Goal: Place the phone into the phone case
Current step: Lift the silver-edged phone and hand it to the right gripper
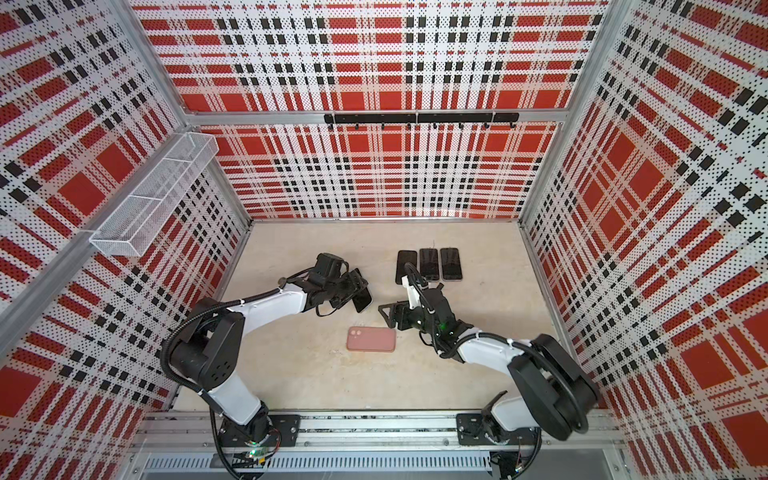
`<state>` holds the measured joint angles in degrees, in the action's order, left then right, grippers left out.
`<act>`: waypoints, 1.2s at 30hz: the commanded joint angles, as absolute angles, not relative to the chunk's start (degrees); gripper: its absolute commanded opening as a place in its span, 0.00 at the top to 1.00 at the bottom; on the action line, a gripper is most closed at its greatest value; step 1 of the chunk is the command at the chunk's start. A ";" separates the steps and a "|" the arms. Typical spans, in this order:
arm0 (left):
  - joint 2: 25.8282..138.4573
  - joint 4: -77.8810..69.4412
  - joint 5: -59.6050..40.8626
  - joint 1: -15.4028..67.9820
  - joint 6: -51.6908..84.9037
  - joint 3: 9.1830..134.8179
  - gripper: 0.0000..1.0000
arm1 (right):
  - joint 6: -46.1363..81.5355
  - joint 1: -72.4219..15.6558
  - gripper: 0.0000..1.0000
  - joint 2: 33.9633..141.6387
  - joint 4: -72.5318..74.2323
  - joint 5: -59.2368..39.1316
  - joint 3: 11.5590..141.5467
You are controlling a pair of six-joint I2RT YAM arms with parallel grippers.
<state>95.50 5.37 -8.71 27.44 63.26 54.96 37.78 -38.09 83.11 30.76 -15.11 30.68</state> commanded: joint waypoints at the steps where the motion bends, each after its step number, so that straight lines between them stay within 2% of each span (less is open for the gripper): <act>1: 90.32 -8.64 -7.39 27.60 78.37 50.61 0.87 | 42.26 -39.79 0.22 89.28 46.21 -13.22 33.18; 7: 89.55 -21.42 -7.92 28.60 90.28 42.30 0.96 | 42.03 -43.75 0.28 99.51 57.89 -10.81 36.31; 10: 89.67 -21.36 -6.65 29.76 90.63 42.09 0.98 | 41.94 -43.91 0.33 101.70 58.49 -9.33 37.59; 12: 89.67 -21.36 -6.05 30.21 90.79 42.05 0.99 | 41.57 -44.03 0.43 102.65 58.36 -8.58 38.22; 20: 89.34 -20.80 -5.62 30.32 90.20 43.61 0.99 | 41.60 -44.03 0.61 106.52 56.52 -8.53 41.30; 24: 88.90 -20.08 -5.39 29.97 89.42 44.03 0.99 | 41.59 -44.03 0.66 106.76 56.29 -8.45 41.14; 27: 89.05 -18.16 -5.20 29.89 88.19 44.91 0.98 | 41.58 -44.03 0.74 106.85 56.34 -8.51 41.18; 31: 88.86 -18.39 -5.12 29.75 88.05 44.90 0.96 | 42.48 -44.03 0.76 107.65 56.23 -9.38 41.65; 36: 89.02 -18.18 -5.39 30.04 87.21 45.83 0.94 | 42.38 -44.04 0.86 107.84 56.54 -9.24 41.48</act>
<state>90.43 -15.40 -5.52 30.04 88.44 42.72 41.56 -43.55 107.20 54.22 -7.42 40.58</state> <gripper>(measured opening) 0.740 0.153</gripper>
